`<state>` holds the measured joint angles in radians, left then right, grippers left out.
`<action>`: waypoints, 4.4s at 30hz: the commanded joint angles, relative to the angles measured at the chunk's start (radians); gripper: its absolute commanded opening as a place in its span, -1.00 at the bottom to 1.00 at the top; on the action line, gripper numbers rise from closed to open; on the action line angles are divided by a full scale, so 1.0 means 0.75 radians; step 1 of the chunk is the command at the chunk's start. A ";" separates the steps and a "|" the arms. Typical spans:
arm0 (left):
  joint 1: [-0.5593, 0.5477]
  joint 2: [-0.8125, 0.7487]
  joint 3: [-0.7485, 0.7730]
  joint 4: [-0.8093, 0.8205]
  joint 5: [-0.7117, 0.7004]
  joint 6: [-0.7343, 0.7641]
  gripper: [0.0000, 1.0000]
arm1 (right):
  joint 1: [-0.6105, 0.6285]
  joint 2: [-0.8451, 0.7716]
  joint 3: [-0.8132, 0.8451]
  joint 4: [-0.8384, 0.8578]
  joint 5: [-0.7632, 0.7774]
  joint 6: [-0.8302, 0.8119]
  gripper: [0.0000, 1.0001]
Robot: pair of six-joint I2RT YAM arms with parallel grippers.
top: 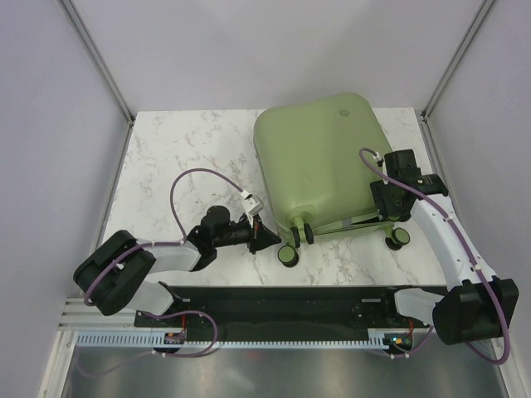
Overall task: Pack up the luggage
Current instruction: Zip the luggage at the center of the board.
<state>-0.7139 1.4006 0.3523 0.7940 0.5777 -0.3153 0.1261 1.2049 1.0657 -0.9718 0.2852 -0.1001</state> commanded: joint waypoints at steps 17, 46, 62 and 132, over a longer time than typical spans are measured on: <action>0.162 0.008 0.046 0.042 0.363 0.060 -0.95 | 0.036 0.201 0.250 0.224 -0.274 0.262 -1.00; -0.079 -0.055 0.130 -0.124 0.265 0.069 -0.95 | 0.110 0.224 0.571 -0.068 -0.139 0.508 -1.00; -0.234 0.114 0.038 0.469 -0.017 -0.379 -0.95 | 0.141 0.167 0.439 -0.064 -0.155 0.589 -1.00; -0.478 -0.458 -0.423 0.410 -0.895 -0.322 -0.95 | 0.634 0.150 0.430 -0.023 -0.094 1.134 -1.00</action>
<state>-0.9943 1.1229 0.0433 1.0286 -0.2279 -0.5503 0.5613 1.3422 1.3193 -1.2034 0.3347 0.7288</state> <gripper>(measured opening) 0.029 0.753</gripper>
